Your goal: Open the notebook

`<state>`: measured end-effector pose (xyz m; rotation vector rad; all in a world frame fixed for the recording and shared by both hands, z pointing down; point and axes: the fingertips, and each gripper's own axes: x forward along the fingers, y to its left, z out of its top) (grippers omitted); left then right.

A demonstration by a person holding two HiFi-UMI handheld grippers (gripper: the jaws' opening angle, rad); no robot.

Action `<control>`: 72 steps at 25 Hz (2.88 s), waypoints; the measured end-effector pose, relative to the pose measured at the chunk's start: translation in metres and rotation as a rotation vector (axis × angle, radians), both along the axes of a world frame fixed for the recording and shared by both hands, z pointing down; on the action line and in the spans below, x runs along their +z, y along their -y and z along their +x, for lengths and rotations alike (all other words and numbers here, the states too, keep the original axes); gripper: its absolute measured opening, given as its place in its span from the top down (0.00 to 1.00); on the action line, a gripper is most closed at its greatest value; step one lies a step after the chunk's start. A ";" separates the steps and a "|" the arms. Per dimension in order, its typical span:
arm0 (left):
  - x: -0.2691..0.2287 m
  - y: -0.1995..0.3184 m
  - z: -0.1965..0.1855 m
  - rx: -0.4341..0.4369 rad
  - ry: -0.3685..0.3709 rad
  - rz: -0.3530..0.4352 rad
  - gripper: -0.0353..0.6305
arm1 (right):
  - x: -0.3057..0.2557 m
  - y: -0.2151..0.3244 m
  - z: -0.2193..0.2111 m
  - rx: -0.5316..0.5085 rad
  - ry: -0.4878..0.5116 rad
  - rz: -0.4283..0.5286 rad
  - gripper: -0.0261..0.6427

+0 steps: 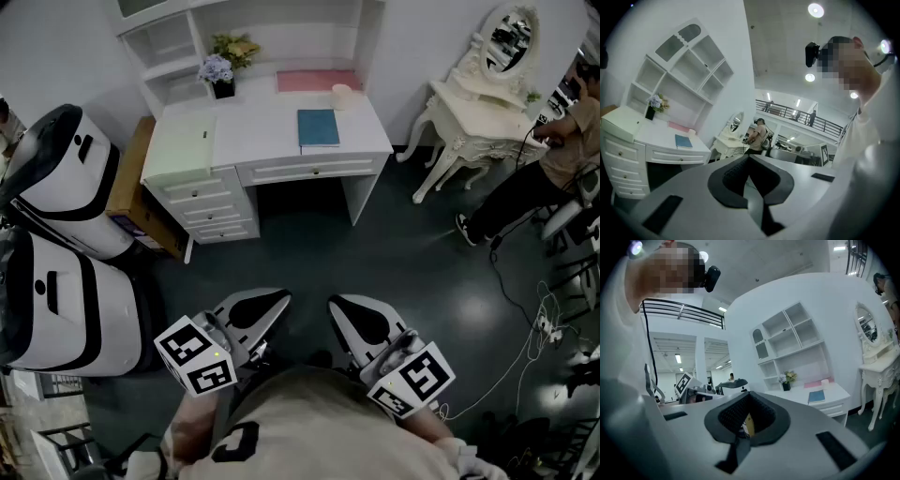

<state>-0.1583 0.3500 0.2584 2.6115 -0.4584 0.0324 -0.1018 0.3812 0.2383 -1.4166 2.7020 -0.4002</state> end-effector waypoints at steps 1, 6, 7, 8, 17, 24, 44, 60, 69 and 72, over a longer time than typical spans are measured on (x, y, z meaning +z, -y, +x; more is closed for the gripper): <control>0.000 0.000 0.001 -0.004 -0.002 -0.002 0.93 | 0.001 0.000 0.001 -0.001 0.000 -0.001 0.93; -0.001 0.000 0.008 -0.013 -0.014 -0.007 0.93 | 0.004 -0.002 0.010 -0.006 0.000 -0.002 0.93; -0.001 -0.001 0.010 -0.014 -0.010 -0.004 0.93 | 0.004 -0.003 0.012 -0.007 -0.001 -0.002 0.93; -0.001 -0.002 0.011 -0.014 -0.004 -0.002 0.93 | 0.004 -0.004 0.013 -0.007 -0.002 -0.001 0.93; -0.001 -0.011 0.036 -0.023 0.024 0.016 0.93 | 0.007 -0.013 0.037 -0.016 0.003 -0.003 0.93; -0.010 -0.008 0.039 -0.101 0.071 0.064 0.93 | 0.003 -0.017 0.057 -0.056 0.043 0.004 0.93; 0.016 0.052 0.002 -0.154 0.189 0.120 0.93 | 0.025 0.020 0.034 -0.135 -0.072 -0.071 0.93; 0.036 0.147 -0.044 -0.101 0.214 0.125 0.93 | 0.035 0.115 -0.021 -0.165 -0.187 -0.150 0.93; 0.041 0.178 -0.058 -0.077 0.202 0.132 0.93 | 0.038 0.149 -0.038 -0.155 -0.218 -0.162 0.93; 0.044 0.190 -0.062 -0.072 0.200 0.135 0.93 | 0.041 0.161 -0.042 -0.143 -0.223 -0.170 0.93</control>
